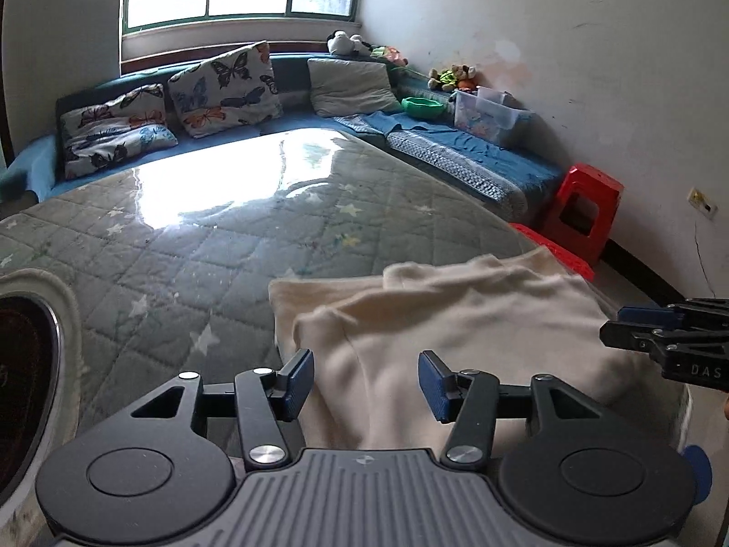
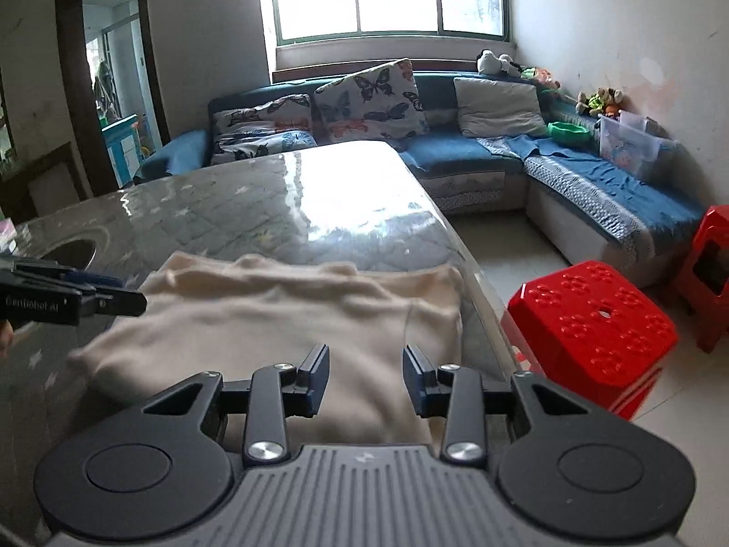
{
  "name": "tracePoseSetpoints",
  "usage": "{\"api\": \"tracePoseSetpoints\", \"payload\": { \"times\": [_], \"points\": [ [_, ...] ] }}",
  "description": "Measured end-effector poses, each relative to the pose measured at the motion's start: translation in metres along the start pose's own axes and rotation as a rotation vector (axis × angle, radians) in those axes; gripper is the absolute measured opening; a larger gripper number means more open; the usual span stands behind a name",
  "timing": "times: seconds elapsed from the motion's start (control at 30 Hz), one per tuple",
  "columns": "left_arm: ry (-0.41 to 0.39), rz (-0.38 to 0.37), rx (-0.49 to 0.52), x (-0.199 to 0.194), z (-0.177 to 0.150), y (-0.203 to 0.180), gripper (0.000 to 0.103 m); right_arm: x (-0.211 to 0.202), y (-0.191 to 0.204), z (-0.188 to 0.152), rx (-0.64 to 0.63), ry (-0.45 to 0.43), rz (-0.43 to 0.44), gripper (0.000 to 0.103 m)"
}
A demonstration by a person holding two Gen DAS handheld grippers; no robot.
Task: Fold clothes
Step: 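Lower the folded part onto the sweatshirt and open both grippers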
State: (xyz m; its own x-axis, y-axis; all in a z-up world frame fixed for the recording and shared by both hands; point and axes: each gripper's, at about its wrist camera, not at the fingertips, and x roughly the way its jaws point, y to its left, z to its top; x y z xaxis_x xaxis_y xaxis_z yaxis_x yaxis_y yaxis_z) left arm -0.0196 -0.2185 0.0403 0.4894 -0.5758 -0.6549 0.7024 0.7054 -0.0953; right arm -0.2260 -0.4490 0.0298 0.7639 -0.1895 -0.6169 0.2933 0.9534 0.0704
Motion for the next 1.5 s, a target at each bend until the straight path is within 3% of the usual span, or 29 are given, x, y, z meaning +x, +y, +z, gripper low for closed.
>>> {"api": "tracePoseSetpoints", "payload": {
  "times": [0.2, 0.37, 0.5, 0.67, 0.93, 1.5],
  "points": [
    [0.029, 0.020, 0.007, 0.003, -0.020, -0.004, 0.054, 0.001, 0.003, -0.023, 0.005, 0.008, -0.025, 0.030],
    [0.033, 0.028, -0.015, 0.004, -0.023, 0.000, 0.054, -0.004, 0.011, -0.019, -0.045, -0.001, -0.041, 0.030],
    [0.021, 0.030, -0.020, -0.003, -0.023, 0.001, 0.055, -0.011, 0.020, -0.012, -0.058, -0.040, -0.004, 0.030],
    [0.028, 0.040, -0.029, -0.003, -0.029, 0.003, 0.058, 0.004, 0.032, -0.021, -0.091, 0.003, 0.020, 0.031],
    [0.005, 0.040, -0.033, -0.013, -0.028, 0.004, 0.061, -0.002, 0.050, -0.009, -0.133, -0.039, 0.070, 0.031],
    [0.027, 0.045, -0.072, -0.024, -0.032, 0.018, 0.069, 0.027, 0.114, -0.004, -0.284, 0.016, 0.205, 0.031]
  ]
}}
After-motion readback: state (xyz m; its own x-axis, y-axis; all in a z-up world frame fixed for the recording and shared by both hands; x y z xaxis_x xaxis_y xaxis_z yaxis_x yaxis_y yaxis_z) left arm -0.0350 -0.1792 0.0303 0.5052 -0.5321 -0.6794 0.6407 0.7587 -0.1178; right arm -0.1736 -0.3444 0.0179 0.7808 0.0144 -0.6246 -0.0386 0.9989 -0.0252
